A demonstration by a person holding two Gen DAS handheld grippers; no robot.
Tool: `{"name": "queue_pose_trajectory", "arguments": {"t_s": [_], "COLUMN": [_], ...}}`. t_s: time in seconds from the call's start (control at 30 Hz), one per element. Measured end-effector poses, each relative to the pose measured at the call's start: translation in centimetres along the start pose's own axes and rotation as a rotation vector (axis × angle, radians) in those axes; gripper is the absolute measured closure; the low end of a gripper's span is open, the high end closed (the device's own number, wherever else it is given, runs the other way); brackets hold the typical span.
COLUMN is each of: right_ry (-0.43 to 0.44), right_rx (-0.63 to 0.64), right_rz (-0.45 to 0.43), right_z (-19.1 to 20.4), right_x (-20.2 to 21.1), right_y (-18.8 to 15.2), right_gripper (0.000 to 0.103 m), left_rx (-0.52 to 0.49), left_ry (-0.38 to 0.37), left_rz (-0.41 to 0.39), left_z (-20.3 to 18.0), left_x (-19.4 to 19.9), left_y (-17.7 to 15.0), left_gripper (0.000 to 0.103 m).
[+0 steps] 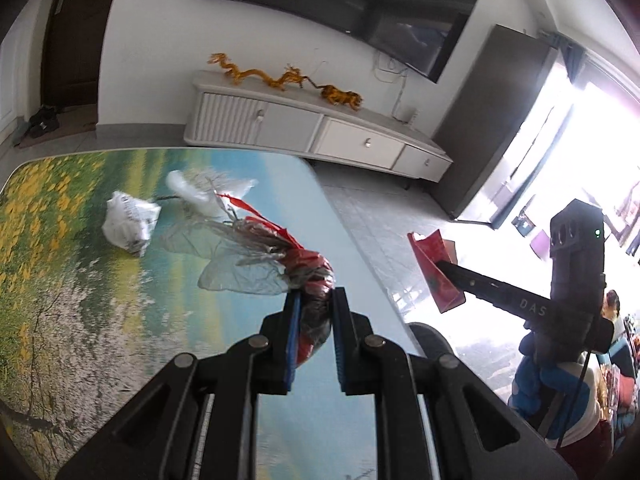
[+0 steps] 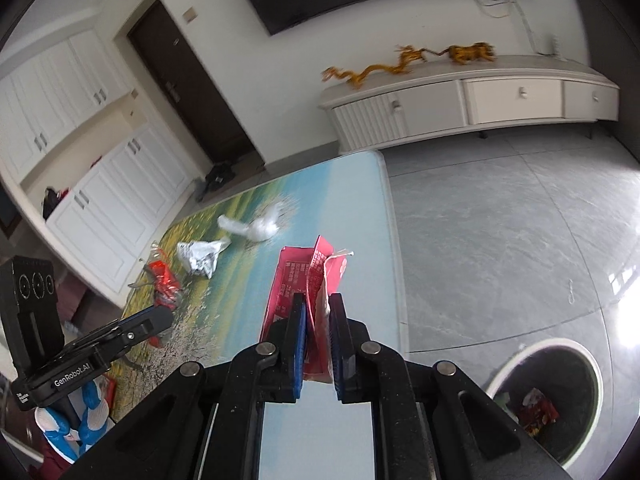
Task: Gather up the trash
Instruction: 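Carry the red wrapper and pink box over the trash bin, then open both grippers over the bin to drop the wrapper and box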
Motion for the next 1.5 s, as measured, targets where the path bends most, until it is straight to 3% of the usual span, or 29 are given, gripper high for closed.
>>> {"name": "queue_pose_trajectory", "arguments": {"t_s": [0.23,0.53,0.73,0.93,1.1,1.2,1.27,1.5], "right_ry": [-0.074,-0.171,-0.233,-0.277,-0.299,-0.308,-0.32,-0.332], "right_rx": [-0.109,-0.264,-0.363,-0.47,-0.52,-0.541,-0.556,-0.57], "right_rz": [-0.045,-0.062,-0.014,0.063,0.128,0.151,0.157,0.153], "right_z": [-6.8,-16.1,-21.8,-27.4,-30.1,-31.1,-31.7,-31.8], "right_x": [3.6,6.0,5.1,3.1,1.3,0.8,0.7,1.3], "right_y": [-1.1,-4.1,-7.3,-11.3,-13.9,-15.0,-15.4,-15.5], "right_gripper": [0.092,0.092,0.092,0.092,0.086,0.075,0.065,0.063], "left_rx": [-0.085,-0.208,-0.258,-0.255,-0.211,-0.186,-0.168,-0.151], "left_ry": [-0.043,-0.099,-0.136,-0.164,-0.201,-0.22,-0.227,-0.217], "left_rz": [0.051,0.189,0.31,0.422,0.504,0.534,0.541,0.51], "left_z": [-5.2,-12.4,-16.4,-19.4,-20.6,-20.7,-20.7,-20.0], "left_x": [-2.2,-8.6,-15.0,-21.5,-25.4,-26.9,-27.5,-26.8], "left_y": [-0.3,-2.3,-3.9,-5.7,-7.8,-8.5,-8.6,-7.8], "left_gripper": [0.089,0.089,0.089,0.089,0.087,0.076,0.06,0.058]}}
Point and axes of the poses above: each gripper's, at about its wrist camera, not at the fingertips, and x roughly against the way its jaws point, z to its left, y to its top, the point moved 7 cm from there along -x, roughly the way its jaws point, and after that the axes turned 10 degrees about -y, right-handed, at the moved point
